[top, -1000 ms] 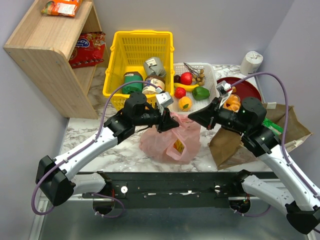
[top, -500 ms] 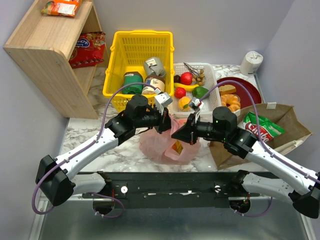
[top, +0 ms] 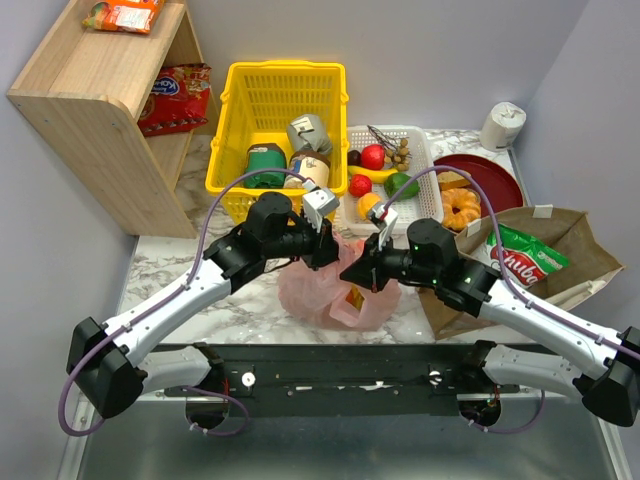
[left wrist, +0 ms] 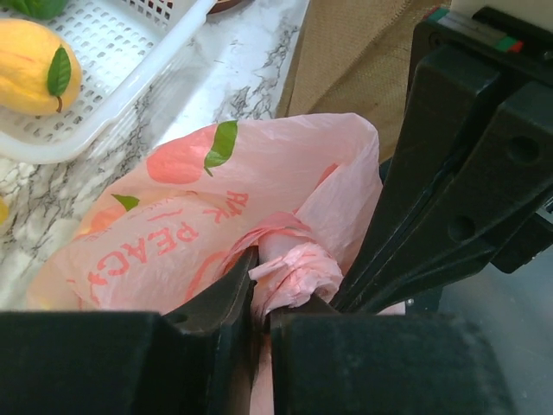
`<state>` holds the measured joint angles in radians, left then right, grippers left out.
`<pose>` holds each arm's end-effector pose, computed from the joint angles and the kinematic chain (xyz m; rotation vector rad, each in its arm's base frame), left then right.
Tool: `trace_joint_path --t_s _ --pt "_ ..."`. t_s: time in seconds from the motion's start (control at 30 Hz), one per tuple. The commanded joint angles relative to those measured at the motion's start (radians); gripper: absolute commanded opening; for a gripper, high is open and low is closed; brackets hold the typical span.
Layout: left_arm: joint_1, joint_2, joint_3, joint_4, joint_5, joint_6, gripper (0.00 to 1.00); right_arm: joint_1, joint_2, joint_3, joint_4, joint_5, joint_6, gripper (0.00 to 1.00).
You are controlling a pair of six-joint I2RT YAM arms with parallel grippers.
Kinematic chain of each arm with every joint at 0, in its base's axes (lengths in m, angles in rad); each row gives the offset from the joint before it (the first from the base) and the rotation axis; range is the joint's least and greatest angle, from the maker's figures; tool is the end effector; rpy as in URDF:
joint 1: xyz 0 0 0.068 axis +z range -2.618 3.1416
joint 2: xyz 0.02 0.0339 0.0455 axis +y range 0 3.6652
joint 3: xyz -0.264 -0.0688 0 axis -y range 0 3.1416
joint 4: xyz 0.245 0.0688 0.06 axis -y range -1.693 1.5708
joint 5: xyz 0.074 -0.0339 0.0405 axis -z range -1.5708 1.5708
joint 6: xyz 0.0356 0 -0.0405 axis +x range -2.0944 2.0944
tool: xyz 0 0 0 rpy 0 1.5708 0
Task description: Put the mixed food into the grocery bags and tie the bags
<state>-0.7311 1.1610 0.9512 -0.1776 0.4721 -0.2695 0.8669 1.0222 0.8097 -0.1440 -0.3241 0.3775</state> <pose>0.1863 -0.1889 0.3234 0.7946 1.9273 -1.0978 0.1437 0.1868 0.3081 -0.7294 1.9508 1.1128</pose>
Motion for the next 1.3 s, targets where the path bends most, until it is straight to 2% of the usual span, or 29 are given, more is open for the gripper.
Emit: trace_joint_path --t_s 0.0,0.2,0.5,0.67,0.9,1.1,1.17,1.27 --pt "0.013 -0.026 0.015 -0.038 0.028 0.016 0.3 0.012 -0.005 -0.021 -0.085 0.011 -0.037 0.01" --pt "0.013 -0.024 0.041 -0.135 0.065 0.047 0.5 0.012 -0.013 -0.015 -0.083 0.02 -0.055 0.01" --pt "0.013 -0.02 0.063 -0.177 0.194 0.05 0.6 0.012 -0.025 -0.018 -0.085 0.02 -0.063 0.01" --pt "0.015 -0.012 0.054 -0.129 0.229 0.009 0.62 0.014 -0.033 -0.021 -0.086 0.014 -0.063 0.01" --pt "0.019 0.028 0.055 -0.048 0.166 -0.051 0.62 0.02 -0.054 -0.024 -0.092 -0.004 -0.088 0.01" --pt "0.019 0.072 0.055 0.007 0.168 -0.103 0.62 0.03 -0.06 -0.027 -0.097 -0.007 -0.107 0.01" --pt "0.019 0.085 0.055 0.01 0.171 -0.108 0.61 0.035 -0.062 -0.024 -0.097 -0.006 -0.115 0.01" --pt "0.019 0.086 0.052 0.02 0.178 -0.109 0.51 0.04 -0.062 -0.024 -0.103 0.0 -0.123 0.01"
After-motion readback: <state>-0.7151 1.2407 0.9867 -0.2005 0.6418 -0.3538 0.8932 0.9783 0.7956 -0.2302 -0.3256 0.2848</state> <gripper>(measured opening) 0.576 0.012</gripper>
